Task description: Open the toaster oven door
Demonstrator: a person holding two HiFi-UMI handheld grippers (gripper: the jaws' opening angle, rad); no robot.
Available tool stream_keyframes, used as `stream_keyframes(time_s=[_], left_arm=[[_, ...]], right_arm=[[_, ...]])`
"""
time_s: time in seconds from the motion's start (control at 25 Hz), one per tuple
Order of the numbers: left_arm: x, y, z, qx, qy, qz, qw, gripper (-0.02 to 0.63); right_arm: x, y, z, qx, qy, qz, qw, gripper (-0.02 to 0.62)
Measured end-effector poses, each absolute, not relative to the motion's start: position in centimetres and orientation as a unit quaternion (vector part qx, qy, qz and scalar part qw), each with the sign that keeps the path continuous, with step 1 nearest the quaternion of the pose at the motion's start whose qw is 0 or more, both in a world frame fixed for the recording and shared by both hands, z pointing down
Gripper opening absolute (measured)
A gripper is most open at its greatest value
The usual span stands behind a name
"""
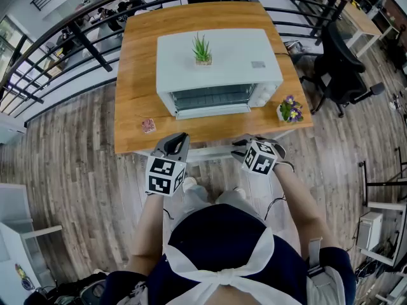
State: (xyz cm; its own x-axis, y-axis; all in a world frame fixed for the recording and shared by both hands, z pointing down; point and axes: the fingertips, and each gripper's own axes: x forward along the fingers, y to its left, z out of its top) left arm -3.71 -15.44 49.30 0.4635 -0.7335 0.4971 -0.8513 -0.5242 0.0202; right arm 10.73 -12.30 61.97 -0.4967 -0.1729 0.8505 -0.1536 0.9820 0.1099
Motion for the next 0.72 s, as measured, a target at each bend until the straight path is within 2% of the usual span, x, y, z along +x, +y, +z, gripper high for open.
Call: stream_keyframes(time_s=[0.72], left_arm=[[-3.6,-14.8,49.9,0.840,-0.474,0.224,0.143,0.032]], right_arm=[[10.9,-11.0,64.4,0.068,-0.862,0.005,0.502,0.115]])
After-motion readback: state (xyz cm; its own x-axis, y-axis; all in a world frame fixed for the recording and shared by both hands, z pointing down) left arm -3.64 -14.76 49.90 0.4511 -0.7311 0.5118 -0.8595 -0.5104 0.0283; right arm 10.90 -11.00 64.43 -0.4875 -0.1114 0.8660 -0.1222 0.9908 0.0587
